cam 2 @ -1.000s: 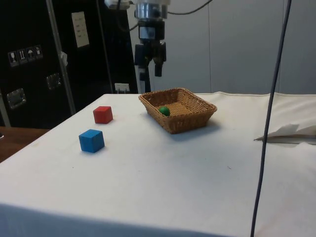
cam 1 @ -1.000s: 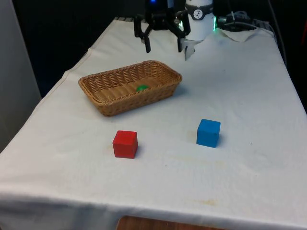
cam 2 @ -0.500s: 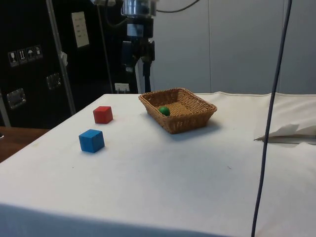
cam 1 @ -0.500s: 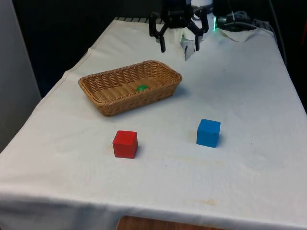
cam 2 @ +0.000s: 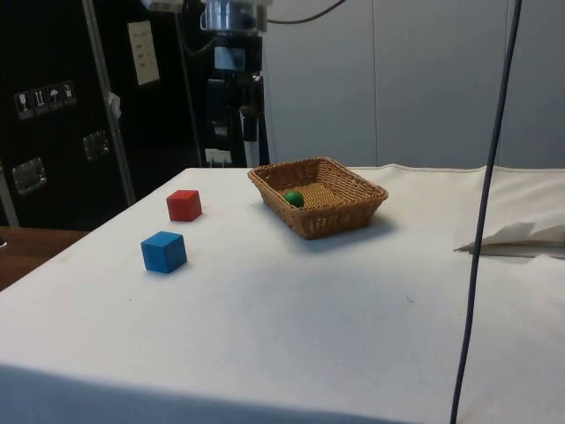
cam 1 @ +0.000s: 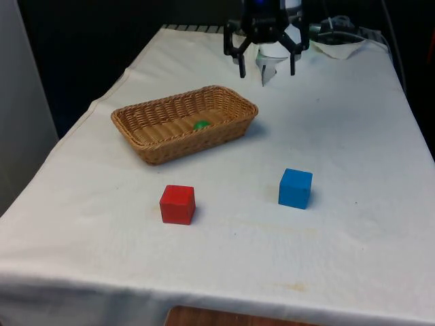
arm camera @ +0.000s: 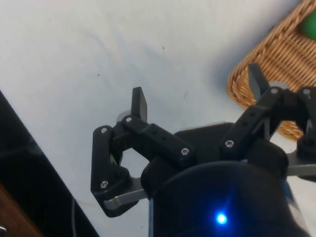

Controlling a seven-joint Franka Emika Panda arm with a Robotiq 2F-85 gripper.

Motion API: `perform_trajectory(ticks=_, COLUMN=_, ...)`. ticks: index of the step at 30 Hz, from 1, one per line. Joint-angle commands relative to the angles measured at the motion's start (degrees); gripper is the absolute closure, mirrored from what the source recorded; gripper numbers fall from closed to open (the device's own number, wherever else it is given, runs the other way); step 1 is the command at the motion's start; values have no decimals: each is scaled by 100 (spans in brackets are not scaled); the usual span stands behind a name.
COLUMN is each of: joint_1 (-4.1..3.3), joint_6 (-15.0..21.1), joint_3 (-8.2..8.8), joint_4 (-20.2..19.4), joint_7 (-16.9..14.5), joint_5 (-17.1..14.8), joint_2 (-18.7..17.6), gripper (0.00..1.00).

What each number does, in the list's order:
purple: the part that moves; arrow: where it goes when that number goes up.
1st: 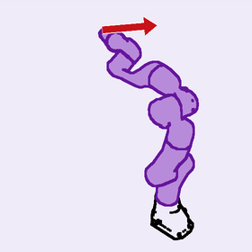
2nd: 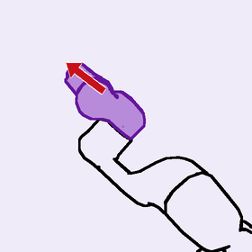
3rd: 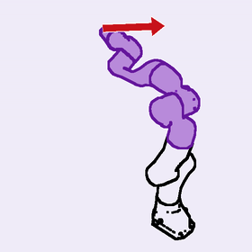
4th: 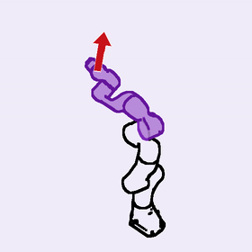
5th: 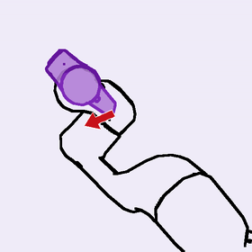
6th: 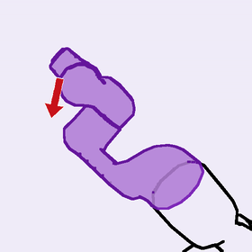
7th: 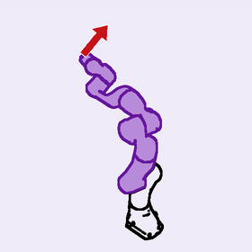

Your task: Place all non-red objects into the basket.

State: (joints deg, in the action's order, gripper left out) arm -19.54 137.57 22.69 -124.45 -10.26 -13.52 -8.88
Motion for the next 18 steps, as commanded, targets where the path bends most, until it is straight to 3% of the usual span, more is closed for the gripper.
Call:
perform_trajectory(ticks=1, joint_1=-40, joint_6=23, joint_3=-17, joint_4=63, joint_7=120, joint_5=103, joint_2=-63, gripper=0)
perform_trajectory(ticks=5, joint_1=-57, joint_6=17, joint_3=-166, joint_4=206, joint_7=292, joint_5=138, joint_2=-172, gripper=0)
perform_trajectory(ticks=6, joint_1=-17, joint_6=11, joint_3=-183, joint_4=166, joint_7=195, joint_5=57, joint_2=-120, gripper=0)
perform_trajectory(ticks=7, joint_1=-57, joint_6=17, joint_3=-195, joint_4=241, joint_7=321, joint_5=138, joint_2=-195, gripper=0)
perform_trajectory(ticks=15, joint_1=-80, joint_6=63, joint_3=-430, joint_4=596, joint_7=533, joint_5=115, joint_2=-596, gripper=0)
perform_trajectory(ticks=16, joint_1=-52, joint_6=34, joint_3=-447, joint_4=556, joint_7=458, joint_5=63, joint_2=-527, gripper=0)
perform_trajectory(ticks=18, joint_1=-86, joint_6=97, joint_3=-464, joint_4=693, joint_7=573, joint_5=120, joint_2=-733, gripper=0)
